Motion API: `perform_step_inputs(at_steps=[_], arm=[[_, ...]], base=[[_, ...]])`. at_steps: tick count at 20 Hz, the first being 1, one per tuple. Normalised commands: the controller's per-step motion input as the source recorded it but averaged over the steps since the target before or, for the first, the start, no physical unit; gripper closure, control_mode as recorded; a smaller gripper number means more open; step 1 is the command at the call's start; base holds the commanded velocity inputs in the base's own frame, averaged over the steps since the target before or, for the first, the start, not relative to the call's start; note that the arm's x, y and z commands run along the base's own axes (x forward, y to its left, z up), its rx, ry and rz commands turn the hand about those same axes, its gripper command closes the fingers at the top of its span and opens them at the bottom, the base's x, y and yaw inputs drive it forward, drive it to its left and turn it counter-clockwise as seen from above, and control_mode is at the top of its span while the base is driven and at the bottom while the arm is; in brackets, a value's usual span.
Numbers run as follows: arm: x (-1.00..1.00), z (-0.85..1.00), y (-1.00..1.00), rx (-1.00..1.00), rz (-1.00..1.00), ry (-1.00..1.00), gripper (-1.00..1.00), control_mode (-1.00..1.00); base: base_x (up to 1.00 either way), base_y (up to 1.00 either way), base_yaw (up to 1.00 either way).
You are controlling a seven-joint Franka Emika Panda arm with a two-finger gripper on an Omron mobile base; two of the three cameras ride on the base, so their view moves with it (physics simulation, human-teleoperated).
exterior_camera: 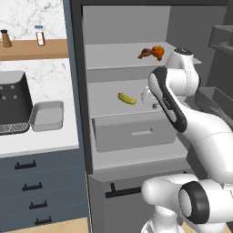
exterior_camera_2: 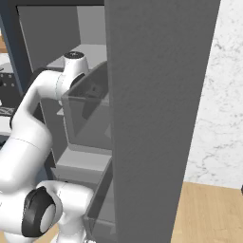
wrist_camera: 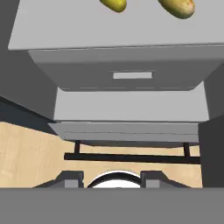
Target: Place one cucumber and one chicken drumstick in each tupperware on the nearby counter, to pack two identical lunches.
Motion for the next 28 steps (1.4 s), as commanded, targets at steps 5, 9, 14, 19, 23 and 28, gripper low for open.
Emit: perform_step_inputs(at_steps=[5, 9, 14, 19, 23, 28], arm=[[-0.05, 0.03, 0.00, 0.00, 0.00, -0.11, -1.00, -1.00], [-0.01, 0.24, 0.00, -0.02, -0.01, -0.30, -1.00, -1.00], [0.00, 0.41, -0.25, -0.01, -0.10, -0.44, -1.00, -1.00], [0.03, 0.88, -0.12, -0.08, -0.10, -0.20, -1.00, -1.00], [0.11, 0.72, -0.41, -0.08, -0.23, -0.02, -1.00, -1.00], [0.14, 0.45, -0.40, -0.03, -0.25, -0.02, -1.00, -1.00]], base=[[0.00, 0.00, 0.00], [0.00, 0.00, 0.00], [0.00, 0.00, 0.00], [0.00, 0.00, 0.00], [0.00, 0.00, 0.00], [0.00, 0.00, 0.00]])
